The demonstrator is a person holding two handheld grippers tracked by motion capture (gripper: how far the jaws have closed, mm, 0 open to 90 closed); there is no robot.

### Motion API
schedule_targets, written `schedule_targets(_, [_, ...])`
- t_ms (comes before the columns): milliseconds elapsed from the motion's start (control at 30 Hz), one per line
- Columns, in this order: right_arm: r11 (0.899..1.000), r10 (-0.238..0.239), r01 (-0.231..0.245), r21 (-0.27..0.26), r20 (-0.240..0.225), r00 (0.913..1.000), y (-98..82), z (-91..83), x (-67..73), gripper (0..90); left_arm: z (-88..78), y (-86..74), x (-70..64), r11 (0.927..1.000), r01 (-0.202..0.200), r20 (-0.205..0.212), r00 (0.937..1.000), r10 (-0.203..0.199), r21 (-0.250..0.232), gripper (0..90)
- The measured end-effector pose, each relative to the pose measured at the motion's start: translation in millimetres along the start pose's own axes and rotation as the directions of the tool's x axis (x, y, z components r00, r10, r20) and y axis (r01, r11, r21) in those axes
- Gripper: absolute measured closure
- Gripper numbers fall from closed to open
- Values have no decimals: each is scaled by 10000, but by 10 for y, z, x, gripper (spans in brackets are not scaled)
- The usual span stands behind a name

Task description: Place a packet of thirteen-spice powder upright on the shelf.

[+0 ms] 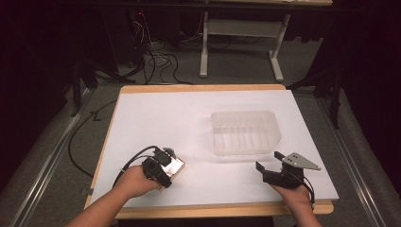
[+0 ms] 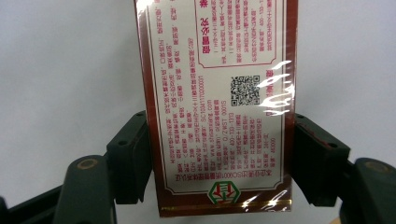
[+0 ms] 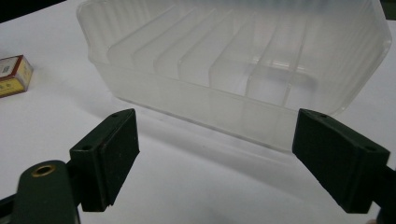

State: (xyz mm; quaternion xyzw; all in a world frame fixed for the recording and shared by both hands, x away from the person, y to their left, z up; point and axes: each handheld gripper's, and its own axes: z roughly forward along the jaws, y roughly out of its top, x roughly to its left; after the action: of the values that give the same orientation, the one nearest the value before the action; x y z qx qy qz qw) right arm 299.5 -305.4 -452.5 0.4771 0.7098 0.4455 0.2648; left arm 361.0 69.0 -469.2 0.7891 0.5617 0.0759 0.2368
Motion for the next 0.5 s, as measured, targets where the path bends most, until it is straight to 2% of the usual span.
schedule_targets(133, [10000,24,-24,-4,37,10000,2,-3,4,152,-39,-7,10,9996,-25,106,9999,28,-271,317])
schedule_targets(200, [10000,-3,3,-5,43,10000,2,-4,6,152,-89,9,19,9982,192,279,9995,-176,-573,317])
schedule_targets(233, [10000,-3,3,-5,43,10000,2,-4,6,152,-89,9,19,9982,192,279,9995,-176,-573,318])
schedule_targets(300, [10000,-4,4,3,39,10000,2,-2,5,152,-121,16,25,9942,374,429,9985,-332,-1013,317])
schedule_targets(433, [10000,-2,3,-43,51,10000,4,1,-5,153,-150,7,28,9878,576,731,9962,-474,-1446,318])
schedule_targets(467, [10000,3,-3,-51,49,10000,3,2,-6,152,-151,2,28,9858,562,746,9962,-449,-1581,318])
schedule_targets(500, [10000,4,-3,-62,39,10000,2,2,-6,152,-181,-4,68,9922,21,887,9960,90,-1248,318])
